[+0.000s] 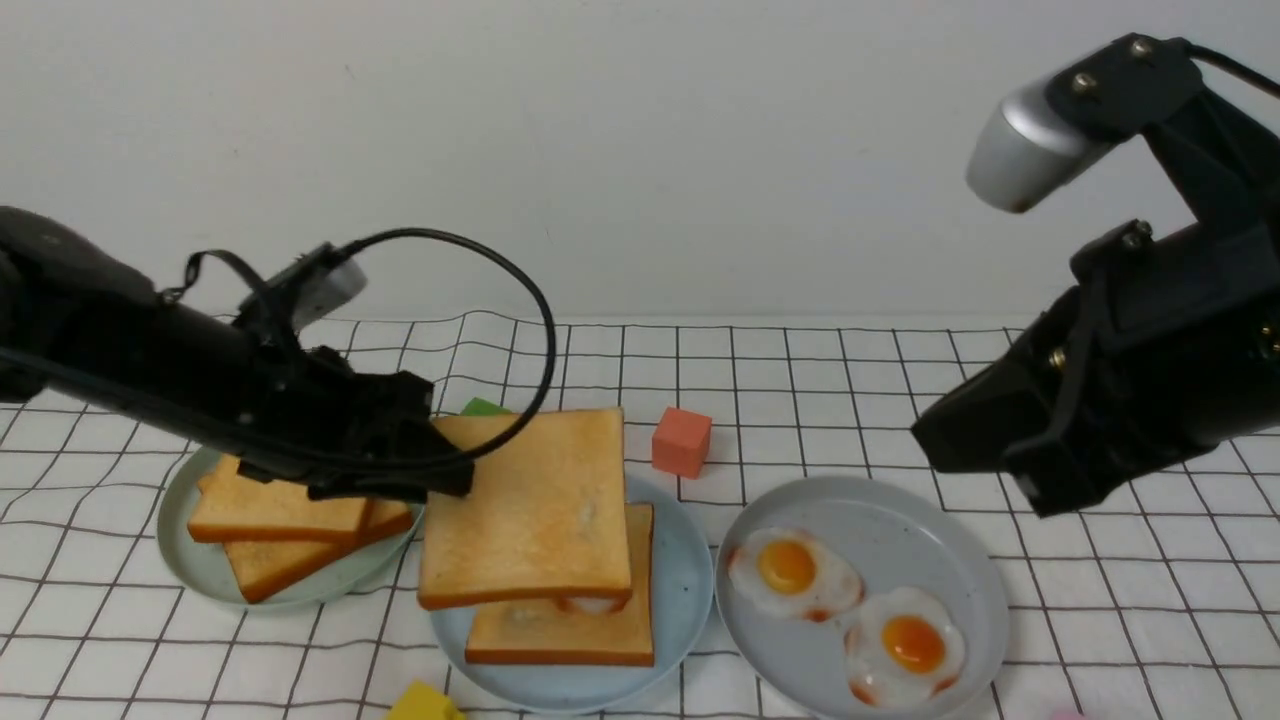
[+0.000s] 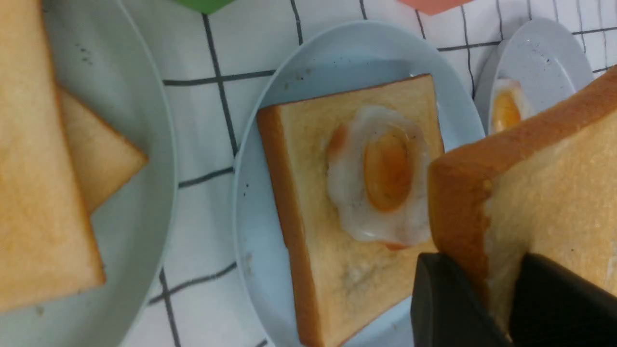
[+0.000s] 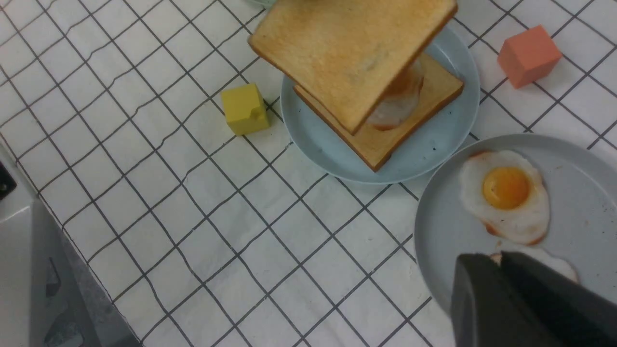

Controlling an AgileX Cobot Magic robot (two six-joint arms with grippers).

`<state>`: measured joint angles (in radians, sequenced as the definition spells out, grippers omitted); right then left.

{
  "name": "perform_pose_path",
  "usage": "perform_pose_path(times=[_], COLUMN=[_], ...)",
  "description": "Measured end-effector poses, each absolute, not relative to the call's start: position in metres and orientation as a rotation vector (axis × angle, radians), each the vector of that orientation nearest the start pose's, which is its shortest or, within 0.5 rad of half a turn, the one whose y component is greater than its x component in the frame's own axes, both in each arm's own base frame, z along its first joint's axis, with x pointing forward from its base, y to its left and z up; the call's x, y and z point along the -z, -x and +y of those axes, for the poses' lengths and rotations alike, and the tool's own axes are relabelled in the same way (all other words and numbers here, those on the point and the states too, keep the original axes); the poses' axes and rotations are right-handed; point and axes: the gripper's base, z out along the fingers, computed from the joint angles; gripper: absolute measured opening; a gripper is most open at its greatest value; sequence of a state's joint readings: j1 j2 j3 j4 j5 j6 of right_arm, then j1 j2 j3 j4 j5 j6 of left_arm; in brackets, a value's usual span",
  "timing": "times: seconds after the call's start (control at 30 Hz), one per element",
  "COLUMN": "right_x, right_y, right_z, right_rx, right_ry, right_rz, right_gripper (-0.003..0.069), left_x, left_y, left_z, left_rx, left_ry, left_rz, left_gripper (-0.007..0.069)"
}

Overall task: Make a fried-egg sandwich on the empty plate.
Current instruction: Use the left arm to place a slice of bread on the fried egg in the middle

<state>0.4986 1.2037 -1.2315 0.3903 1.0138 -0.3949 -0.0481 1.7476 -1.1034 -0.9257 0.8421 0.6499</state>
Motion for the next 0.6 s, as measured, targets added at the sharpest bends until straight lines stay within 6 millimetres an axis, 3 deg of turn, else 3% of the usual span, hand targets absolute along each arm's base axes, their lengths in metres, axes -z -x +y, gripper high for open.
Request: perform_pose_path(times=[0.23,0.6], right_x=[-0.384,-0.383], right_y=[-0.192,-0.19], right_z=[0.139,0.139], right_rx=[-0.555,-0.56], right_ry=[0.971,0.987], right_rz=[2.275,2.295], right_gripper=[0.0092,0.0108], left_x=[-0.189,-0.161], left_y=[-0.364,-0.369], left_z=[-0.08,-0.079], left_rx=[0.915,0.895], left_ry=[-0.161,-0.195], left_rz=[2.673,2.737], left_gripper=[0.0191,0.0189])
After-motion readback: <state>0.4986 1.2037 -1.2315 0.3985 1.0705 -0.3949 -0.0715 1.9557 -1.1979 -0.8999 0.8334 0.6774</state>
